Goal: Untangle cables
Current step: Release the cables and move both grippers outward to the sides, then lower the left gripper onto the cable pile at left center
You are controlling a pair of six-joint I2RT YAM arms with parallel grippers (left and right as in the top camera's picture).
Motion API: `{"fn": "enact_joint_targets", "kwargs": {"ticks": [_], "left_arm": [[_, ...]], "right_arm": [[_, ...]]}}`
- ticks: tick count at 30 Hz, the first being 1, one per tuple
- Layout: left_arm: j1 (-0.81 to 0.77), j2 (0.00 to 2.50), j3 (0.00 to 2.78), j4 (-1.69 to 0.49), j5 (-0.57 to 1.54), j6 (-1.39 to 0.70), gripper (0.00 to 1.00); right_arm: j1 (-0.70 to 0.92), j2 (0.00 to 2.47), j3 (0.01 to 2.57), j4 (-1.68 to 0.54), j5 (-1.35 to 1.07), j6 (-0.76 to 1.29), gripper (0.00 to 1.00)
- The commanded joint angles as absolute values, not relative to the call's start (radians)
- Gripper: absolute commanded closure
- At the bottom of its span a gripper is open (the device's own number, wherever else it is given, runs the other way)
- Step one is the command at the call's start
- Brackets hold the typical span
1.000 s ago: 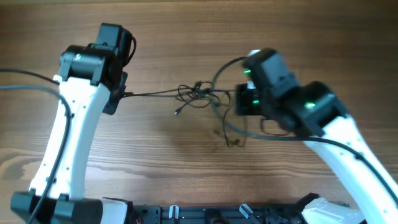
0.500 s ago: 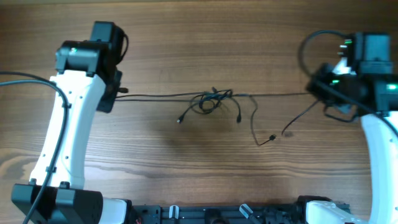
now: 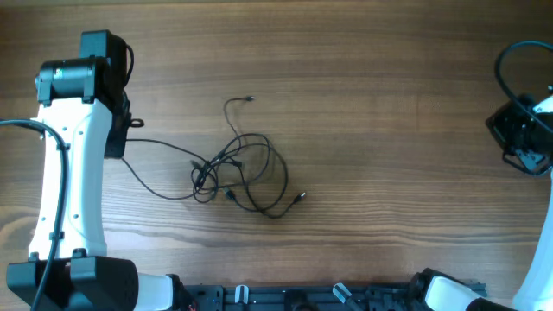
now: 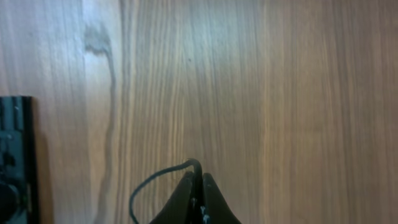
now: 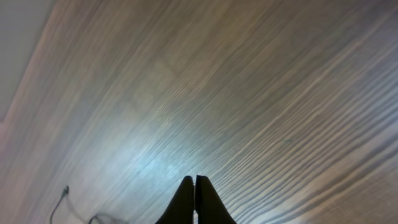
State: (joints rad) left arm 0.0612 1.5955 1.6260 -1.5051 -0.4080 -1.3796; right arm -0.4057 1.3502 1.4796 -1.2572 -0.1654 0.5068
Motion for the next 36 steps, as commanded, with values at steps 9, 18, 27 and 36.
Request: {"fn": "enact_joint_targets", "kwargs": {"ticks": [9, 18, 27, 36], "left_arm": [[-0.031, 1.601, 1.621, -1.365, -0.262, -1.128, 0.41], [-0.102, 1.601, 1.621, -1.364, -0.158, -0.962, 0.07], [-0.247, 1.601, 1.62, -1.366, -0.131, -0.815, 0.02], [-0.375, 1.603, 1.548, -1.356, -0.138, -0.816, 0.12]], "right_arm": [[-0.385, 1.437, 1.477, -1.285, -0.46, 0.205, 0.25], [-0.284, 1.449, 1.477, -1.298, -0.472, 0.182, 0.06], [-0.133, 1.45, 1.477, -1.287, -0.464, 0.183, 0.0], [-0.025, 1.45, 1.477, -1.266, -0.461, 0.186, 0.0]]}}
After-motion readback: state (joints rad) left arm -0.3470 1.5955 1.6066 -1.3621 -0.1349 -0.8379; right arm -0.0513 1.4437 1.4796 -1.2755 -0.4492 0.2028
